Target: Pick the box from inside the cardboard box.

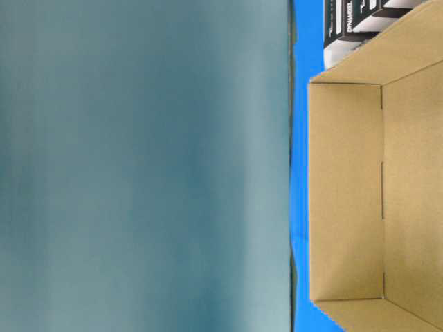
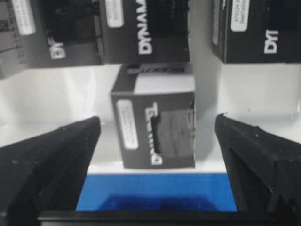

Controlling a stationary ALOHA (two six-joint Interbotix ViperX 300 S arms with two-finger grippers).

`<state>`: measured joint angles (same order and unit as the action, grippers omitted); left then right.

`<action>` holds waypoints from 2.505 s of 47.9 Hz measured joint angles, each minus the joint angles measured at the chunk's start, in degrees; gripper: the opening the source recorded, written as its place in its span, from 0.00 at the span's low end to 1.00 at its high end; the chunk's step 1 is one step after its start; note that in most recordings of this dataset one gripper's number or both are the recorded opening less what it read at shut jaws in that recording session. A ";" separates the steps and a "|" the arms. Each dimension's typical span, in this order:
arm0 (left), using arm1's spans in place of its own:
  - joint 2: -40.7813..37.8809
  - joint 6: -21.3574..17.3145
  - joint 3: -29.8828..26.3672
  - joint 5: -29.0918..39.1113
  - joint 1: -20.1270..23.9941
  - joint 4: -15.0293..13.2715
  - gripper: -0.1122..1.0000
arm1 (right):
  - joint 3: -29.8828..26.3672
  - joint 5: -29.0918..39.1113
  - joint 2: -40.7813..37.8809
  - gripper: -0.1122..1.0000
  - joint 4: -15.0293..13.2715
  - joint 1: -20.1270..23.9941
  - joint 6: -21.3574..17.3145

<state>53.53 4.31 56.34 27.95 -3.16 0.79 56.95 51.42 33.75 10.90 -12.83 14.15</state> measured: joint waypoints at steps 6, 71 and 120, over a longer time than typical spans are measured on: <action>0.00 -0.09 -0.09 0.00 0.00 0.00 0.07 | -3.08 3.16 4.83 0.99 0.00 -0.44 -1.85; 4.92 -0.62 -0.09 -12.30 0.00 0.00 0.06 | -4.13 -29.79 28.48 0.99 0.18 2.81 -5.10; 7.38 -0.70 -0.09 -20.39 0.00 0.00 0.06 | -2.55 -37.71 27.86 0.99 1.14 4.57 -6.24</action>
<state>60.91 3.60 56.25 7.56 -3.16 0.79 54.40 13.71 61.61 12.04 -8.26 7.91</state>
